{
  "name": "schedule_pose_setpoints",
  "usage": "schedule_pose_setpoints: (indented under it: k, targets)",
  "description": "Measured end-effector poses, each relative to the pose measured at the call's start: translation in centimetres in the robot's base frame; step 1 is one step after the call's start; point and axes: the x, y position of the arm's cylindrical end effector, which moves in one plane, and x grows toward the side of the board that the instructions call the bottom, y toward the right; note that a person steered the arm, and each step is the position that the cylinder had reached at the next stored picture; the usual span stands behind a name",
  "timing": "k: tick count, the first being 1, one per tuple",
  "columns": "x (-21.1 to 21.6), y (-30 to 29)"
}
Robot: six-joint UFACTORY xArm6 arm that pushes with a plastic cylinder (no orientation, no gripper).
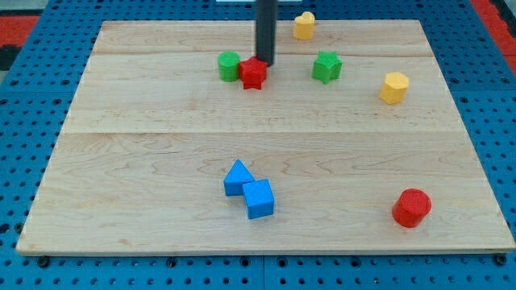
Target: Slide the red star at the bottom right
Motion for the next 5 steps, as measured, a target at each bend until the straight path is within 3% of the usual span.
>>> schedule_pose_setpoints:
  k: [1, 2, 3, 5]
  targets:
    - [-1.1, -3.4]
    - [2.8, -3.9]
    - [5.8, 1.7]
    - [5.3, 5.1]
